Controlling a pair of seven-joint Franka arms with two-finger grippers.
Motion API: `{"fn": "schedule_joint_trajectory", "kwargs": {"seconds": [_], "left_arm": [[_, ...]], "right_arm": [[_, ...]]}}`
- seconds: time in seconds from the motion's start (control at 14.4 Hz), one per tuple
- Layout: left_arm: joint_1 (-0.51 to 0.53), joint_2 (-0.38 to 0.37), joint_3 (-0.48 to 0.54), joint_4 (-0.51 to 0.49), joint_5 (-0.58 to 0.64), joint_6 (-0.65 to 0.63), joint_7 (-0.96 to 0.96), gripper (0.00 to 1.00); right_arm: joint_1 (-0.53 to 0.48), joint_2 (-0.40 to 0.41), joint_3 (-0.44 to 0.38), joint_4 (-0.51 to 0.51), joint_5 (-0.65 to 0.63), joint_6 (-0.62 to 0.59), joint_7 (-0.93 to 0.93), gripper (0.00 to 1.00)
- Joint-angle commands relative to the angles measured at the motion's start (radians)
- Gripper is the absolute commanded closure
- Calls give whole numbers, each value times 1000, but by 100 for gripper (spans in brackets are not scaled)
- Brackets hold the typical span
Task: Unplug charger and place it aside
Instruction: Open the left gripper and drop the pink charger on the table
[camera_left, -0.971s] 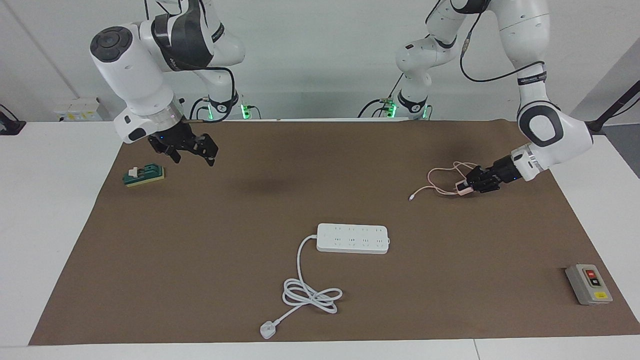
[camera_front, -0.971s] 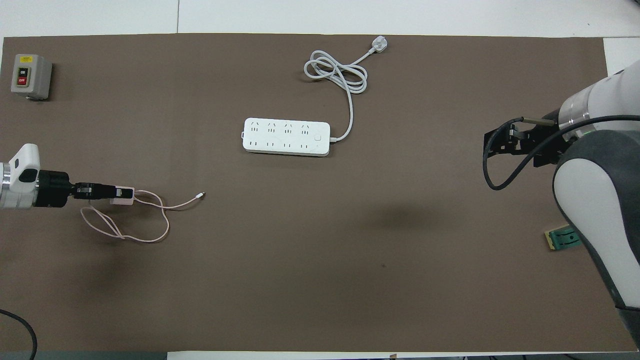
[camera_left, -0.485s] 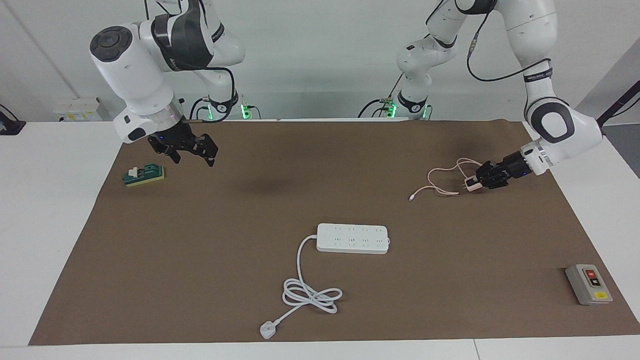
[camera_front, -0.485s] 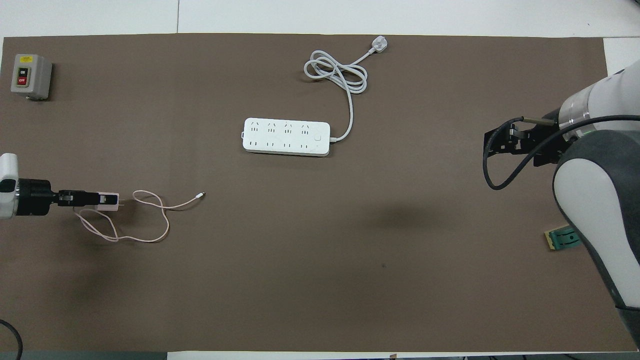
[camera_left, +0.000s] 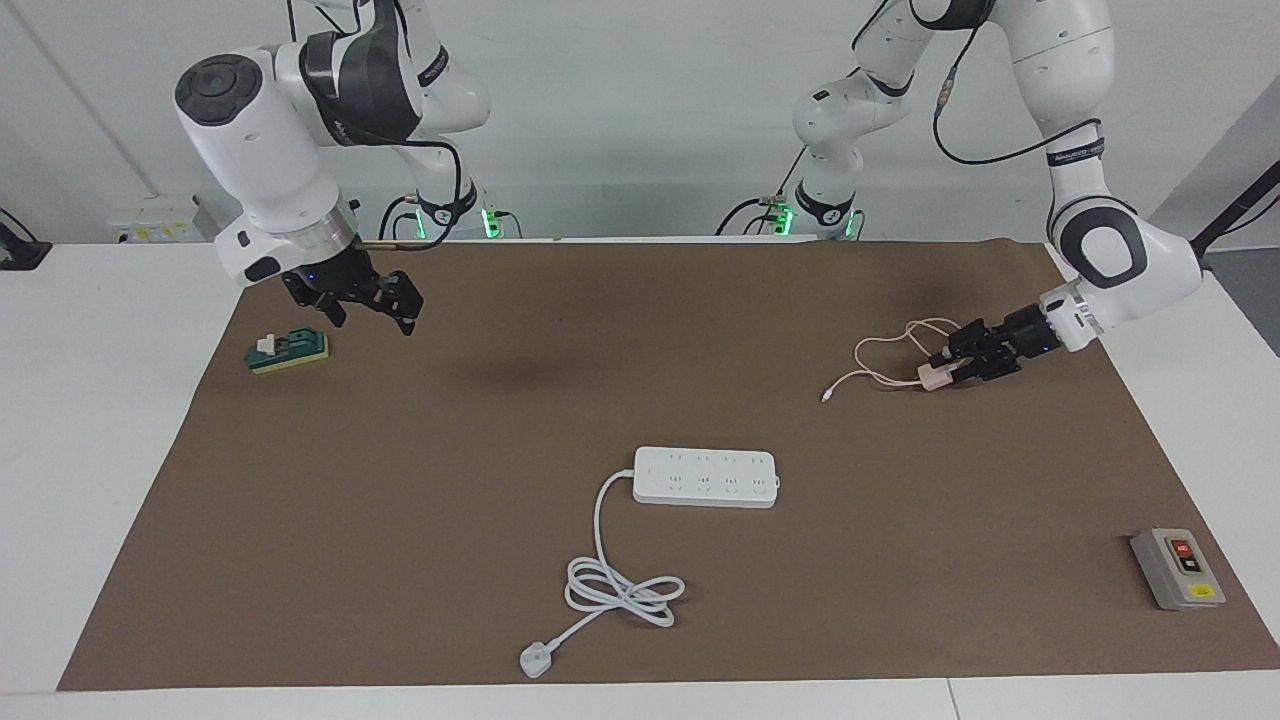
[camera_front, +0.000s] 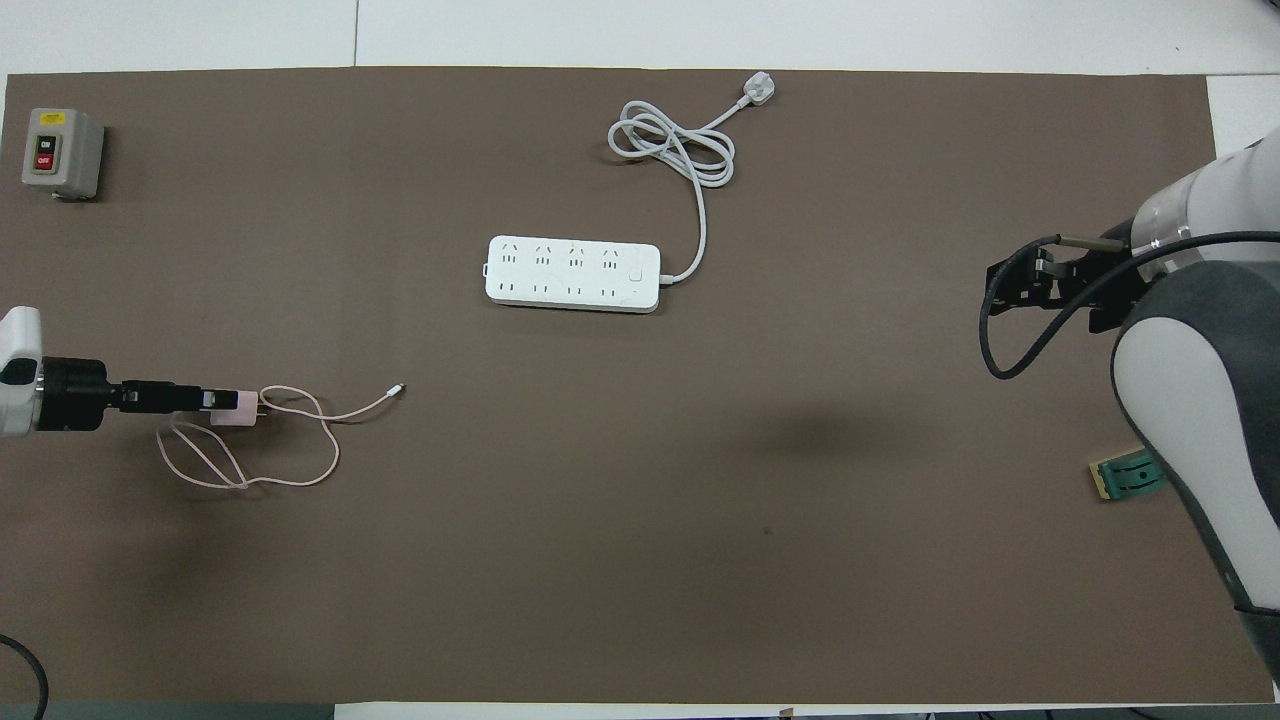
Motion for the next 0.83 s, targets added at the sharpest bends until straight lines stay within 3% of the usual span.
{"fn": "schedule_joint_trajectory", "kwargs": {"seconds": [0.0, 0.35, 0.49, 0.76], "left_arm": [[-17, -40, 5, 40, 96, -22, -76, 0], [-30, -108, 1, 250, 296, -192, -296, 0], [-57, -103, -1, 410, 387, -312, -484, 0], [-108, -109, -4, 577, 467, -432, -848, 0]], "right_arm": [[-35, -7, 15, -9, -15, -1, -25, 0], [-81, -6, 62, 1, -15, -7, -24, 0], [-84, -3, 61, 6, -14, 3, -25, 0], [-87, 2, 17, 9, -3, 6, -76, 0]]}}
